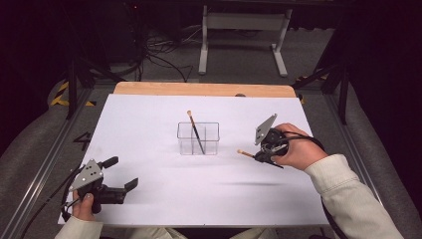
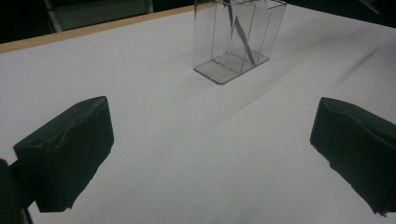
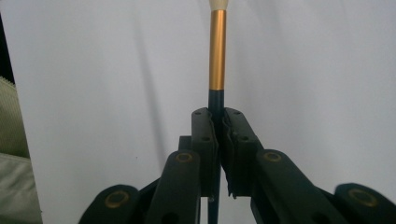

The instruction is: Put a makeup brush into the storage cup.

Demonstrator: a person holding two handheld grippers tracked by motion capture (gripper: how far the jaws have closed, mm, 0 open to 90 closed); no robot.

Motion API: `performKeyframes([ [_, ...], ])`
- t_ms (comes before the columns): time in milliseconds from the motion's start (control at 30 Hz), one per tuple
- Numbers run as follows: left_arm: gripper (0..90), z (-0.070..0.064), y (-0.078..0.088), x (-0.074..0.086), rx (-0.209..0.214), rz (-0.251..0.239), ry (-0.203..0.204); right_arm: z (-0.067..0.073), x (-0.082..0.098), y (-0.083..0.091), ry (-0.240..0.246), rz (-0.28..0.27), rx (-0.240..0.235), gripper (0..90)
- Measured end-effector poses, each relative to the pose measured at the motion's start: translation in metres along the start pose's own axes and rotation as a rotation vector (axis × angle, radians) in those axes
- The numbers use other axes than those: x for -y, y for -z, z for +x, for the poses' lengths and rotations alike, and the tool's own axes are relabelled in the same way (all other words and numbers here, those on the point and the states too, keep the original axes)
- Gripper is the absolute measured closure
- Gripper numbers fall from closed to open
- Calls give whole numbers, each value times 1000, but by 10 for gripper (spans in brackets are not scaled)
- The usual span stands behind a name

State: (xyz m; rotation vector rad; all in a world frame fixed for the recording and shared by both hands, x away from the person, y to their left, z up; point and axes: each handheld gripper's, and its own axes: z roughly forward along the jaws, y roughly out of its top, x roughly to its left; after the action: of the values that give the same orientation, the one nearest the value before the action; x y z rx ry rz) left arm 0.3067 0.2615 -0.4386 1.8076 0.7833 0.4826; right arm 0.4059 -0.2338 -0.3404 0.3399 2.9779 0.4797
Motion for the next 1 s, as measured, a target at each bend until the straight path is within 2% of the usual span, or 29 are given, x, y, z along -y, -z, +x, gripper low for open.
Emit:
performKeyframes([
  [367, 4, -1, 1, 0, 5, -11, 0, -1, -1, 15, -52, -153, 53, 846],
  [667, 4, -1, 1, -1, 4, -13, -5, 0, -3, 24, -66, -258, 74, 846],
  [1000, 4, -1, 1, -1, 2, -12, -6, -1, -3, 32, -95, -405, 93, 845],
])
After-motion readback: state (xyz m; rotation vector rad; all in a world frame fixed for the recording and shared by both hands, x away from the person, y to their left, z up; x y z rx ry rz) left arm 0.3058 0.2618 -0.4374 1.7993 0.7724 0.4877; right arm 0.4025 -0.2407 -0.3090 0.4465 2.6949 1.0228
